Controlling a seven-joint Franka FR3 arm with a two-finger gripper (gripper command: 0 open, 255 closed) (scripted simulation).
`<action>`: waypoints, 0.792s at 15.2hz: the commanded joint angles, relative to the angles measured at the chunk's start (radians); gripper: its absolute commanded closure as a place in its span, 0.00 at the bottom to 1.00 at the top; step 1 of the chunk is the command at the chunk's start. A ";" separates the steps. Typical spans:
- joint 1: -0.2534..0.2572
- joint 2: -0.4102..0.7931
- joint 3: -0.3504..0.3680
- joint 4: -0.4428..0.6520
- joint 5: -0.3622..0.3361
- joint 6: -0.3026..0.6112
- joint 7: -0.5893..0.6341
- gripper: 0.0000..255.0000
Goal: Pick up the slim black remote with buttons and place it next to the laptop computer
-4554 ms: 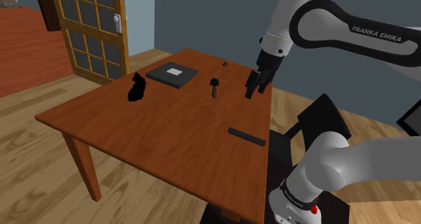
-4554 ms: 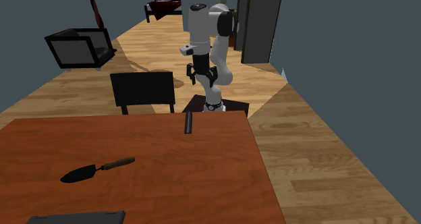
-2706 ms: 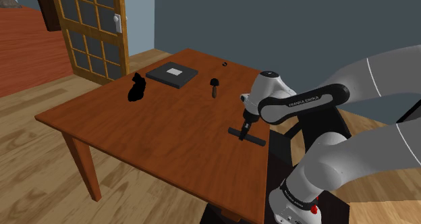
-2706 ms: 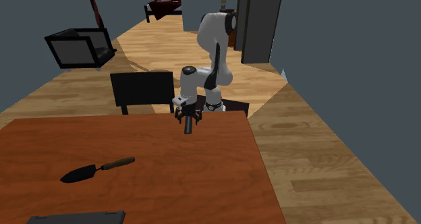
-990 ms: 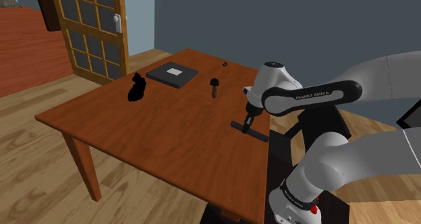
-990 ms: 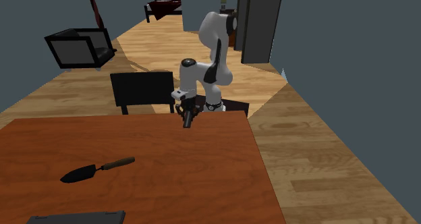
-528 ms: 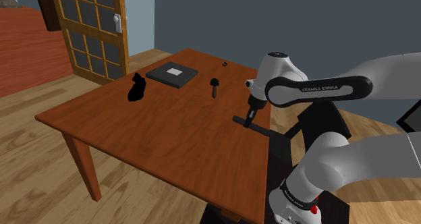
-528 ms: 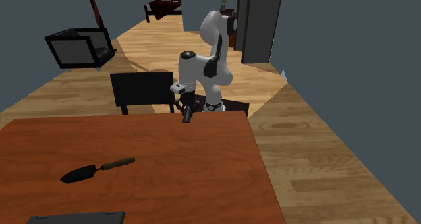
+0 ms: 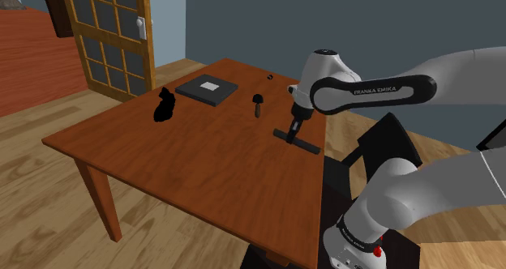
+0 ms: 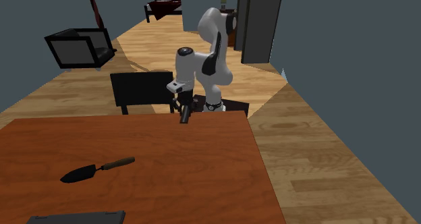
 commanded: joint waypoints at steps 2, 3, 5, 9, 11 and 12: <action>0.018 0.144 0.009 0.097 0.014 0.046 0.017 1.00; 0.022 0.188 0.013 0.133 0.019 0.053 0.022 1.00; 0.031 0.272 0.019 0.206 0.028 0.063 0.029 1.00; 0.045 0.432 0.029 0.363 0.044 0.065 0.042 1.00; 0.050 0.509 0.034 0.446 0.051 0.058 0.047 1.00; 0.053 0.547 0.036 0.490 0.054 0.053 0.049 1.00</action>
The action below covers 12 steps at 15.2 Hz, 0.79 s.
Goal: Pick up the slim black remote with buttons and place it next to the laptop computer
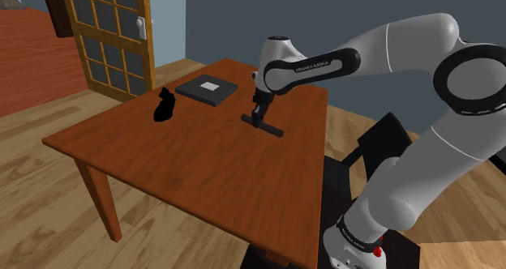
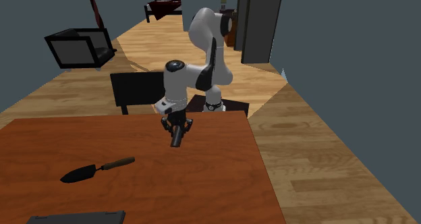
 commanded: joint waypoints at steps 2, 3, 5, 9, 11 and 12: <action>0.006 0.129 0.005 0.147 0.011 -0.018 0.003 1.00; 0.008 0.167 0.007 0.194 0.013 -0.027 0.005 1.00; 0.011 0.243 0.010 0.291 0.019 -0.049 0.008 1.00; 0.017 0.399 0.017 0.505 0.028 -0.107 0.013 1.00; 0.019 0.482 0.019 0.626 0.032 -0.145 0.015 1.00; 0.021 0.525 0.021 0.690 0.033 -0.167 0.016 1.00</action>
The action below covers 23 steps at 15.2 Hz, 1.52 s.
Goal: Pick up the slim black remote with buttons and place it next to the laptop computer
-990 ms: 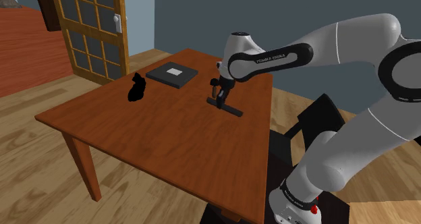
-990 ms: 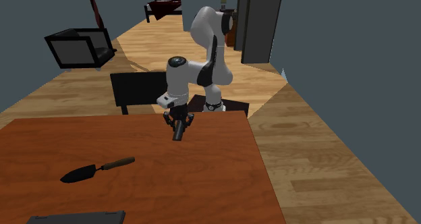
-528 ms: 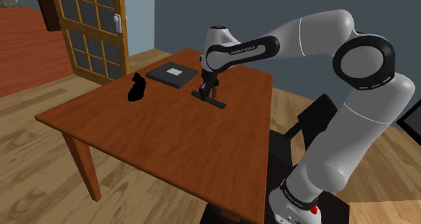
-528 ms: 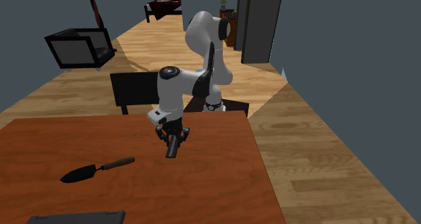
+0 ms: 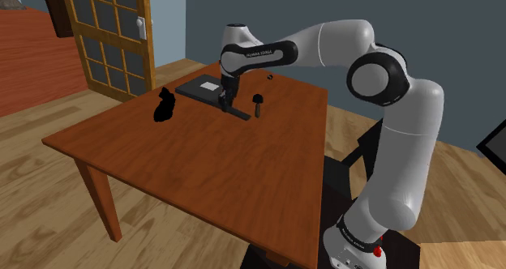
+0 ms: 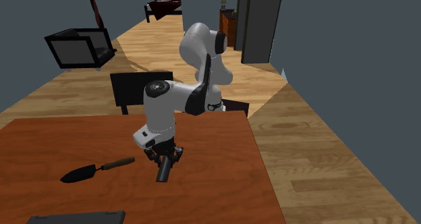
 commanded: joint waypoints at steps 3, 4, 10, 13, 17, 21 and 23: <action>0.003 0.184 0.004 0.286 0.008 -0.102 0.000 1.00; 0.003 0.237 0.005 0.371 0.009 -0.135 0.000 1.00; 0.004 0.422 0.007 0.639 0.014 -0.218 0.002 1.00; 0.004 0.423 0.007 0.601 0.014 -0.179 0.004 1.00; 0.005 0.429 0.007 0.558 0.013 -0.130 0.007 1.00; 0.005 0.440 0.007 0.523 0.012 -0.084 0.010 1.00; 0.005 0.447 0.007 0.508 0.012 -0.062 0.012 1.00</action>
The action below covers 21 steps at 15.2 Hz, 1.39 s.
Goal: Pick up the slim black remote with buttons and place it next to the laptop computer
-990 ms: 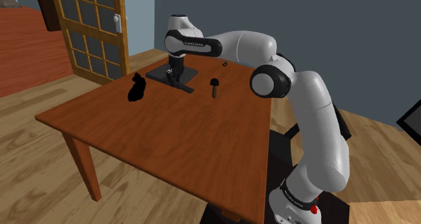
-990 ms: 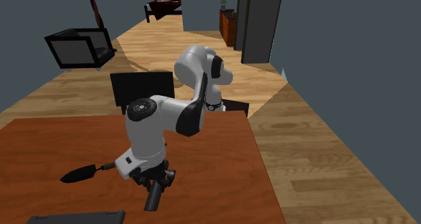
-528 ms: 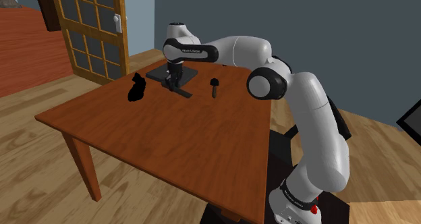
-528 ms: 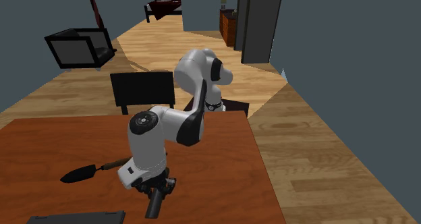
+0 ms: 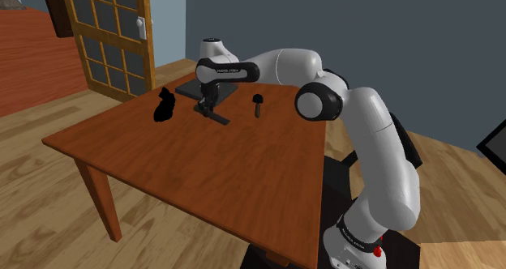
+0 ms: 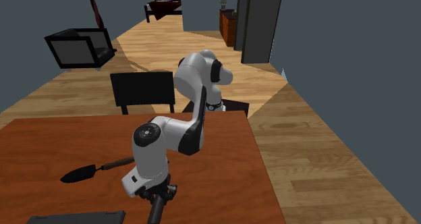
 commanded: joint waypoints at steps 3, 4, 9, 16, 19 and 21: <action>0.000 0.008 0.000 -0.017 0.000 0.026 0.001 1.00; 0.000 0.008 0.000 -0.017 0.000 0.026 0.001 1.00; 0.000 0.008 0.000 -0.017 0.000 0.026 0.001 0.00; 0.002 -0.013 0.000 0.014 0.000 -0.027 0.001 0.00; 0.004 -0.027 0.001 0.050 0.000 -0.077 0.000 0.00; 0.004 -0.027 0.001 0.051 0.000 -0.077 0.000 0.00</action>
